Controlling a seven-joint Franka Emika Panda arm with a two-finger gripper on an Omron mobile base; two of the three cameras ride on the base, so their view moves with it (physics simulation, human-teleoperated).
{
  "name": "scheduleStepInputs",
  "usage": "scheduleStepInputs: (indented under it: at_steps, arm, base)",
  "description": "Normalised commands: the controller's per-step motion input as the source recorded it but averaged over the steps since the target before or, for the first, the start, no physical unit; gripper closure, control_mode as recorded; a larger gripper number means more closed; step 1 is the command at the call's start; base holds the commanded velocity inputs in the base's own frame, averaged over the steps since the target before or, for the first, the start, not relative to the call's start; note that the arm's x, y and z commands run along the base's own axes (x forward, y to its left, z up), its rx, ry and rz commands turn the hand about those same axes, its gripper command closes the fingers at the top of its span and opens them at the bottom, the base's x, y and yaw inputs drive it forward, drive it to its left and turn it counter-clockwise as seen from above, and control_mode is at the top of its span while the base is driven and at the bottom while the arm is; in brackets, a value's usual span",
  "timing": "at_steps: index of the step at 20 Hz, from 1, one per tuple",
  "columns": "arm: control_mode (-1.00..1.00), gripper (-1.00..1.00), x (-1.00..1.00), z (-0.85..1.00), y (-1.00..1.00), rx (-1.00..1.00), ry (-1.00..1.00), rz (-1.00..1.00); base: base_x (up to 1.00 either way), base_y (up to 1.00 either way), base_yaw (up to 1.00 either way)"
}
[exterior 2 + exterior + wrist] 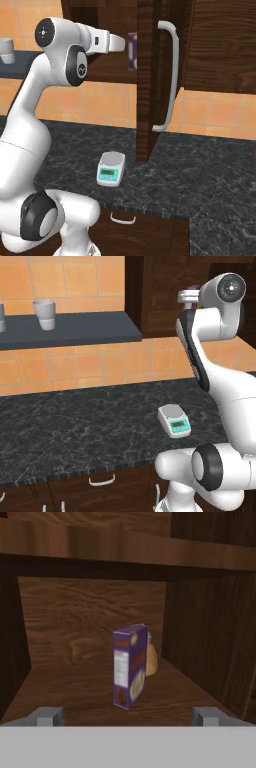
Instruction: Pick the cereal and place it on the digital scale for weighing, and close the cabinet.
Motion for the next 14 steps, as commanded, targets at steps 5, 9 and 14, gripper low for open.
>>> scheduleStepInputs:
  at_steps: [5, 9, 14]
  arm:
    - [-1.00, -1.00, 0.30, 0.00, 0.00, 0.00, 0.00, 0.00]
    - [-1.00, -1.00, 0.44, 0.00, 0.00, 0.00, 0.00, 0.00]
    - [-1.00, -1.00, 0.36, 0.00, -0.05, 0.00, 0.00, 0.00]
  base:
    - [0.00, 0.00, 0.00]
    - [0.00, 0.00, 0.00]
    - [0.00, 0.00, 0.00]
